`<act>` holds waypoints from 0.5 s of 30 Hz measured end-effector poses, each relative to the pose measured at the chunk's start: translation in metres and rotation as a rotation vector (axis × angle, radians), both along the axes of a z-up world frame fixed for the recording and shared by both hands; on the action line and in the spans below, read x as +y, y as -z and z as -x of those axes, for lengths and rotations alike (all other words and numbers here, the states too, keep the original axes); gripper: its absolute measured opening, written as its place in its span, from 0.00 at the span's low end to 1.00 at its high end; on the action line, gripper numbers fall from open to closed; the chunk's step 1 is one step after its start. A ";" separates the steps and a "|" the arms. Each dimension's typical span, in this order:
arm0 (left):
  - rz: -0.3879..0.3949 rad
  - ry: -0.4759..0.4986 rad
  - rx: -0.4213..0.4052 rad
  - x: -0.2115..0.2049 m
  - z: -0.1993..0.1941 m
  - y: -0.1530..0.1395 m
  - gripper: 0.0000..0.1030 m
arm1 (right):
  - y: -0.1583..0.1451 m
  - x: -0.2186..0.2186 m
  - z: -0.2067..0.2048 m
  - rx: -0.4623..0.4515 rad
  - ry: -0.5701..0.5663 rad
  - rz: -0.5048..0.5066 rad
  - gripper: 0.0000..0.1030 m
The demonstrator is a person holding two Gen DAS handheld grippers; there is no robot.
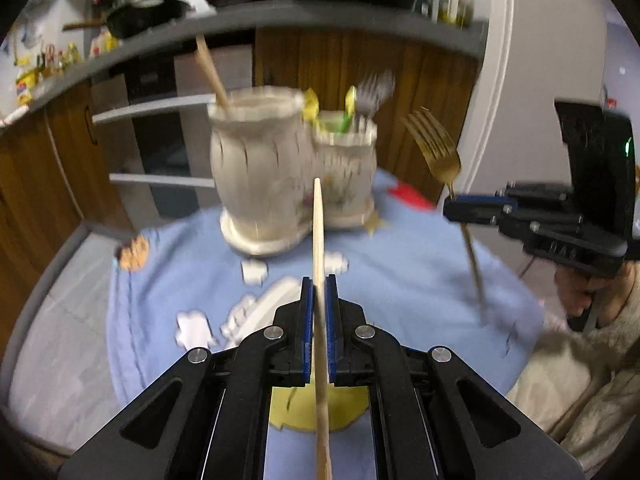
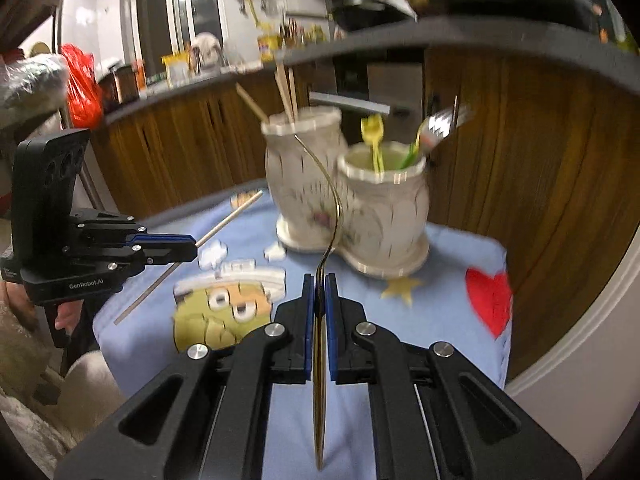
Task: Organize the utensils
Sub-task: 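Lift the chopstick and gold fork and carry both over the ceramic holder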
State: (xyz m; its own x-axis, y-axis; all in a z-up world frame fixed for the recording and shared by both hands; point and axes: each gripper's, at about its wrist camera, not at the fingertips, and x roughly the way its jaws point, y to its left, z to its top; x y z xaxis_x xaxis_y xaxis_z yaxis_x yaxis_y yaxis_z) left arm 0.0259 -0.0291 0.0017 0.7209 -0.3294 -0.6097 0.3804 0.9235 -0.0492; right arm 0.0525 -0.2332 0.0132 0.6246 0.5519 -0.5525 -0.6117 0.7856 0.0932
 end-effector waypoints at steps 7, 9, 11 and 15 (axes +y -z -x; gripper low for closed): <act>0.157 -0.022 -0.208 0.003 -0.027 -0.054 0.06 | -0.049 -0.001 -0.009 -0.202 0.057 -0.128 0.05; 0.218 -0.037 -0.286 0.005 -0.033 -0.071 0.06 | -0.068 -0.005 -0.019 -0.253 0.082 -0.183 0.05; 0.298 -0.065 -0.358 0.010 -0.048 -0.087 0.06 | -0.087 -0.006 -0.033 -0.281 0.110 -0.218 0.05; 0.373 -0.110 -0.456 0.010 -0.070 -0.104 0.06 | -0.110 -0.007 -0.058 -0.277 0.145 -0.260 0.05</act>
